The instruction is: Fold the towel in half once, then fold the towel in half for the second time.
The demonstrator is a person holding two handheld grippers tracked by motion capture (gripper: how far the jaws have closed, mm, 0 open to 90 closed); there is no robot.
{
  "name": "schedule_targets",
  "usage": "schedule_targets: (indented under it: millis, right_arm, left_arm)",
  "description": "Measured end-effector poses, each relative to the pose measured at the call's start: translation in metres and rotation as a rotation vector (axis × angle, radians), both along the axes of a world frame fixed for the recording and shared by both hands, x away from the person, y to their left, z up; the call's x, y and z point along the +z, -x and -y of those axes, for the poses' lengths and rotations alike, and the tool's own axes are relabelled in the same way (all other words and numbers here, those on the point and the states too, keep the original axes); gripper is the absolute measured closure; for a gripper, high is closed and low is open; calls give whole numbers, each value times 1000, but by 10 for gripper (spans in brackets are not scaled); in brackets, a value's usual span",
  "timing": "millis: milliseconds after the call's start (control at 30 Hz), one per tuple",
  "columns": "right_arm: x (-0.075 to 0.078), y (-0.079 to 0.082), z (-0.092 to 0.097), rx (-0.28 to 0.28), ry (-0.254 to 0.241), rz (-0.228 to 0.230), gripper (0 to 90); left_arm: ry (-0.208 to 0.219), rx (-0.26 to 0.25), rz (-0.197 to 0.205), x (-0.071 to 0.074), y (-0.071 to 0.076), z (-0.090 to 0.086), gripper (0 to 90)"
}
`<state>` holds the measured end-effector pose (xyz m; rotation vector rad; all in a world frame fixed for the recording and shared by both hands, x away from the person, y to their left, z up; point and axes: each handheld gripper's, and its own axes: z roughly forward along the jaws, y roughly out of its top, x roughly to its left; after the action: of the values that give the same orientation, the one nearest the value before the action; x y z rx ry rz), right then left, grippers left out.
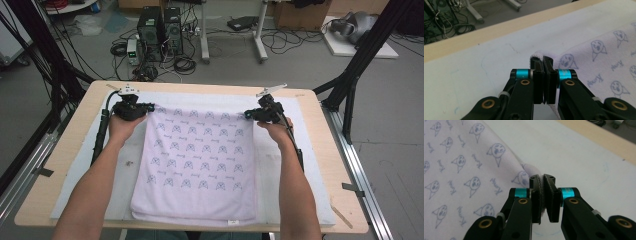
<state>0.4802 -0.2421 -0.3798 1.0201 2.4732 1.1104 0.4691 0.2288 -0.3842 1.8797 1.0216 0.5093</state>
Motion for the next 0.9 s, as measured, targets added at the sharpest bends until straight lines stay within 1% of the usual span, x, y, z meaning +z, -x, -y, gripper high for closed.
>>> schedule_targets:
  millis: [33,67,133,200,233,267,367,500,633,767,800,833,900]
  right_arm:
    - [4,-1,1,0,-1,9,847]
    - [9,-1,2,-1,-6,21,847]
    - [16,-1,4,-8,-18,34,847]
    - [21,-2,5,-8,-25,45,847]
    - [22,-1,5,-12,-28,46,847]
    - [23,-2,5,-12,-29,49,847]
    - [23,-4,6,-18,-29,41,846]
    - [23,-4,6,-9,-38,45,846]
    - [25,-2,8,-5,-51,38,845]
    - [28,3,11,17,-61,46,846]
    - [30,6,12,24,-69,54,846]
    - [31,8,13,30,-75,60,845]
    - [32,14,16,39,-103,66,845]
  left_arm:
    - [-6,-4,7,4,-1,0,877]
    - [-2,-2,26,9,-2,0,877]
    - [6,-3,30,15,-3,0,877]
    - [-5,-8,43,20,-4,0,877]
    - [7,-6,46,22,-4,0,877]
    - [8,-10,48,23,-5,0,877]
    - [18,-13,49,23,-5,-1,877]
    - [12,-22,38,22,-5,-2,876]
    - [22,-40,50,25,-2,-4,876]
    - [43,-66,62,28,4,-8,876]
    - [56,-71,68,28,6,-9,876]
    - [62,-80,77,28,10,-10,876]
    - [69,-98,90,29,17,-13,876]
